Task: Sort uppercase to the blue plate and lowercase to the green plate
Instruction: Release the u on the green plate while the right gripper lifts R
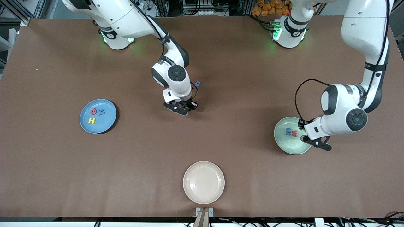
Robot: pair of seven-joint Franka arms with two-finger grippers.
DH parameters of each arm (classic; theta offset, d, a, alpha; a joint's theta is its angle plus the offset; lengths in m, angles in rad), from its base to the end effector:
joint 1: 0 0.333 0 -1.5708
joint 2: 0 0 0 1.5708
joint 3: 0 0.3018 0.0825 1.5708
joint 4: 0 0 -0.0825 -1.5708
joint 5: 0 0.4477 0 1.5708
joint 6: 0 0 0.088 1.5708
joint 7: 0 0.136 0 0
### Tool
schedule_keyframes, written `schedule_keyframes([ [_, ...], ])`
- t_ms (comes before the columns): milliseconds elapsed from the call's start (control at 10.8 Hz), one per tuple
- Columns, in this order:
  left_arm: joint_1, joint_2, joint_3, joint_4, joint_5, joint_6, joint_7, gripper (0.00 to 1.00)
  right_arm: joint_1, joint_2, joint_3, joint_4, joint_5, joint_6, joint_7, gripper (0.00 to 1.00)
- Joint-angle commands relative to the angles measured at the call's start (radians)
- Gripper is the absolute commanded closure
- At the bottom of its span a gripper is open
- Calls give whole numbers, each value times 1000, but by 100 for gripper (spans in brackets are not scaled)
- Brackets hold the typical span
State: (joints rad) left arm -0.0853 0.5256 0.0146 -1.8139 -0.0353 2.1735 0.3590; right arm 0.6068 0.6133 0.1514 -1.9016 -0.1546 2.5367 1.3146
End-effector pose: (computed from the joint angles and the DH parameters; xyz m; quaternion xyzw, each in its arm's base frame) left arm 0.6645 -0.0492 0.1521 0.9758 -0.2022 -0.0806 0.0217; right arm 0.4798 0.4578 0.0885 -0.9736 0.2275 -0.0097 0.0132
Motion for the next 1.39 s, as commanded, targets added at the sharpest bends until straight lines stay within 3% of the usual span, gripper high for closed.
schedule_keyframes([
  [0, -17, 7, 5, 1, -24, 29, 5, 13, -1, 8, -1, 19, -23, -10, 8, 83],
  [93, -19, 2, 2, 4, -24, 29, 5, 0, -18, 2, -1, 19, -23, -18, -18, 83],
  [649, -70, -114, -5, 54, -11, -67, -123, 0, -139, -62, 0, 35, -10, -195, -325, 83],
  [1019, -123, -203, -7, 122, -20, -231, -207, 0, -254, -110, -6, 27, 7, -306, -639, 83],
  [1297, -206, -237, -10, 120, -24, -264, -394, 0, -364, -142, -35, 9, 10, -334, -935, 83],
])
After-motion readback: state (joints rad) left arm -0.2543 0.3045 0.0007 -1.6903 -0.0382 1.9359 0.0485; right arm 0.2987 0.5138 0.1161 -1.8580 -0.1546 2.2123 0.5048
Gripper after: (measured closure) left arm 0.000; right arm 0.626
